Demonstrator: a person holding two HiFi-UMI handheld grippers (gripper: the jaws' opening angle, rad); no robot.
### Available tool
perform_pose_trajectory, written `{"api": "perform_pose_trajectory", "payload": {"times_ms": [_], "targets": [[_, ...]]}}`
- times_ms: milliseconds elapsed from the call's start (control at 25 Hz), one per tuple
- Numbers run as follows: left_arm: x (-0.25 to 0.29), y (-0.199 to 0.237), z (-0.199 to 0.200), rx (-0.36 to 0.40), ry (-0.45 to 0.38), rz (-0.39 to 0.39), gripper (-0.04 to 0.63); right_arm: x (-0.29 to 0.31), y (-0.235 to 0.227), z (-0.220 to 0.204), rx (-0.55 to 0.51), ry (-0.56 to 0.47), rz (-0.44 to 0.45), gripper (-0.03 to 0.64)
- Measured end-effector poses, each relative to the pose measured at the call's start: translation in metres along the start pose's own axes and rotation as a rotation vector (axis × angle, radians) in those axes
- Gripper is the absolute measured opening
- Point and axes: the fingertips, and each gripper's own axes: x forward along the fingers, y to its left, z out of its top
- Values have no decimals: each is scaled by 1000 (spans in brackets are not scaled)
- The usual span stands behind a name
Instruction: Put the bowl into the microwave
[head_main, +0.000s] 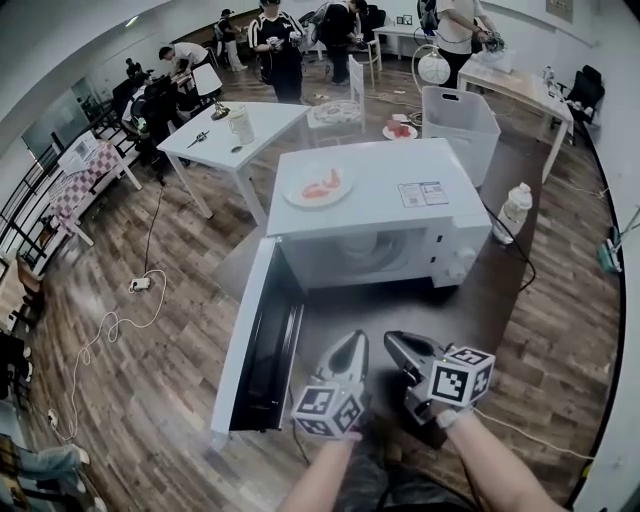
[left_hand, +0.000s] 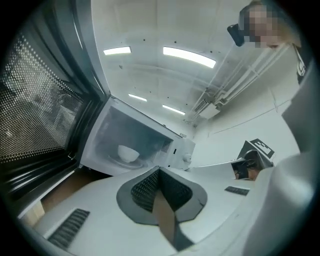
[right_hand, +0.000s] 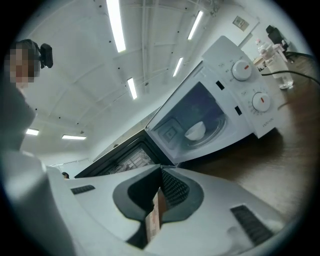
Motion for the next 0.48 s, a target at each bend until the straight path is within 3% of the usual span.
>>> {"api": "perform_pose_trajectory", "payload": {"times_ms": [480], "targets": [[-22,-41,6,32,14,-49,12,-27,33,-1,-42,7,42,0]]}}
